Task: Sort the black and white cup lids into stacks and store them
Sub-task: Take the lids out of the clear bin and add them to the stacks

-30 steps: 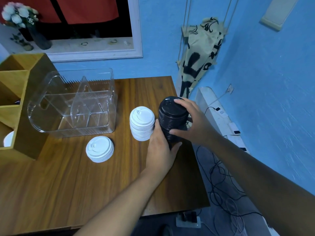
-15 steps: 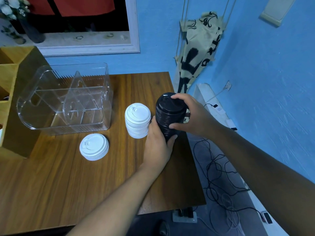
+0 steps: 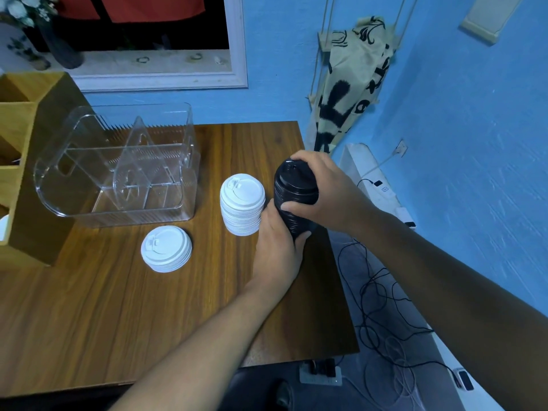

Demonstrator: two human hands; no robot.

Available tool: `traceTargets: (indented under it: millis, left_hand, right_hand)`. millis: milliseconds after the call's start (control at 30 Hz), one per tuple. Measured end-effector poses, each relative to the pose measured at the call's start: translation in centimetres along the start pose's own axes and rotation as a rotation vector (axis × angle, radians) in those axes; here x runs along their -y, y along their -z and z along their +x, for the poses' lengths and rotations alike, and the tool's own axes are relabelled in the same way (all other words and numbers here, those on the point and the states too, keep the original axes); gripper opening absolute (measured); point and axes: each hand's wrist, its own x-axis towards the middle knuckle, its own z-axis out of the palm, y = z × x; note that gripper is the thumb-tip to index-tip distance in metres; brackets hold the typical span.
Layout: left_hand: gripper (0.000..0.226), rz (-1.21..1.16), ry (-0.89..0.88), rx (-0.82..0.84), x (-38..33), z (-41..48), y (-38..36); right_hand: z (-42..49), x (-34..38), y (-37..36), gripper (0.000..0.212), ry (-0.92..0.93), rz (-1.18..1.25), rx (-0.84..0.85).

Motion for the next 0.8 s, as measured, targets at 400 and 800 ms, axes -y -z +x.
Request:
traceTargets:
  millis: [400,800]
  left_hand:
    - [0.086,-0.035,0.035,0.024,-0.5,-0.2,1.1]
    - [0.054,0.228,-0.125,0.253,3.2,-6.4,11.7]
  right_hand:
    - [0.0,-0.9,0.6,0.091,-0.019,0.028,0.093]
    - [-3.7,2.6,1.4,0.082,0.129,-0.201,-0.076]
